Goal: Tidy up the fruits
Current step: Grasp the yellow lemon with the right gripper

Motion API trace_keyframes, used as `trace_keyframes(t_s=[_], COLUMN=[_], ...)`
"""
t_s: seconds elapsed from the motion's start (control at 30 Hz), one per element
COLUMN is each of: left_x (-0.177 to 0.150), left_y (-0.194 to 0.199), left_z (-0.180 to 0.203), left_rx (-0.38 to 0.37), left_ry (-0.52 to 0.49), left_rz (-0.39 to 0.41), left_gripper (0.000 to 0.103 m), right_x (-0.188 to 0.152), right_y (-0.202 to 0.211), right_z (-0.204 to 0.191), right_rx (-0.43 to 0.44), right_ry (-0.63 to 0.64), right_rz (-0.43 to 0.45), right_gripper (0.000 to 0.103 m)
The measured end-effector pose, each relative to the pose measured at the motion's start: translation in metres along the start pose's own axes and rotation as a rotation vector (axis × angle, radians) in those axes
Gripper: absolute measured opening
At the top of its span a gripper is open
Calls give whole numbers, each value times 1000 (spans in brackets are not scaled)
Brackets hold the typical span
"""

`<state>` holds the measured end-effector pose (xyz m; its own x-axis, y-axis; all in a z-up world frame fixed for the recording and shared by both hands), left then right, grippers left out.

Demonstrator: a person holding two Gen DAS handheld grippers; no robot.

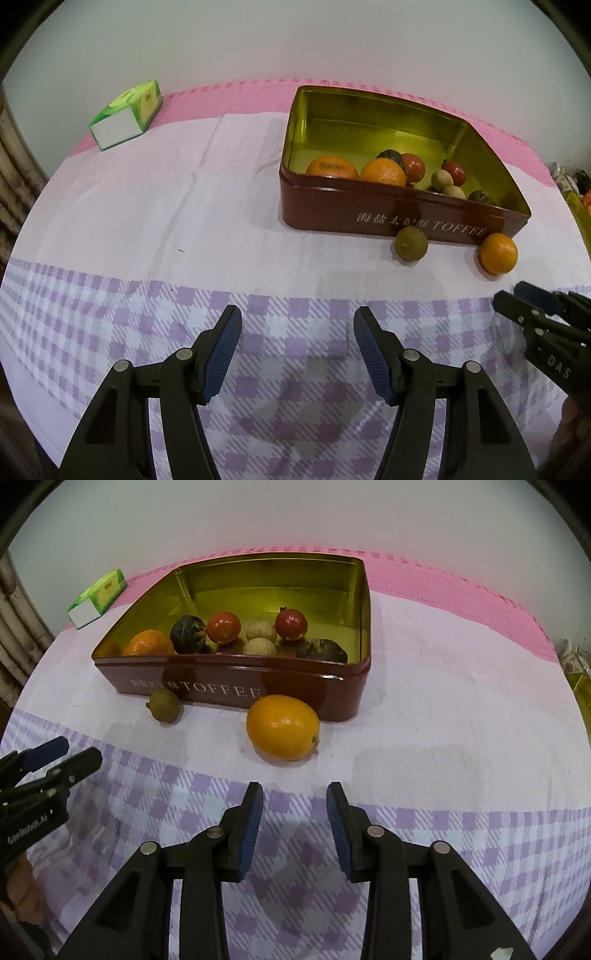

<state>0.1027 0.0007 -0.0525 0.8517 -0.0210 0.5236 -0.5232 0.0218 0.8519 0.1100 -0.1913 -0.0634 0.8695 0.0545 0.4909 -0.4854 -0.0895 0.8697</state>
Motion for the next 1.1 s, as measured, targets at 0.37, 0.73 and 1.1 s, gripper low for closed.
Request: trace_keyframes(t_s=[0.37,0.73,1.1], left_x=[-6,-9,-9], left_y=[-8,-10,-10], left_z=[0,4,6], left_rx=[-11,-3,-2], left_ry=[15,-6,-4], left_rz=[-25,-14,-16], left_gripper=[64,65,66], right_x=[14,23,26], right_y=[-11,-15,-13], right_z=[-13,-16,-22], right_rx=[-33,-41,-38], right_ry=[28,20,42], right_rz=[27,48,56], right_gripper=[43,46,37])
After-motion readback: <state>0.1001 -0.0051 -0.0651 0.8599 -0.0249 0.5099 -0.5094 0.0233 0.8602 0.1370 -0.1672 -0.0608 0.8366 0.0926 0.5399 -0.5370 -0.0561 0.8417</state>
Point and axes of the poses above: each gripper's, at about its wrist camera, not at the fingertips, and y roughly against the way its jaws point, z to its right, x to its top, the point moved 1 cm from there along -y, roughly the way its jaws point, and after that the axes turned 2 degrees about z, right-handed, at the moved point
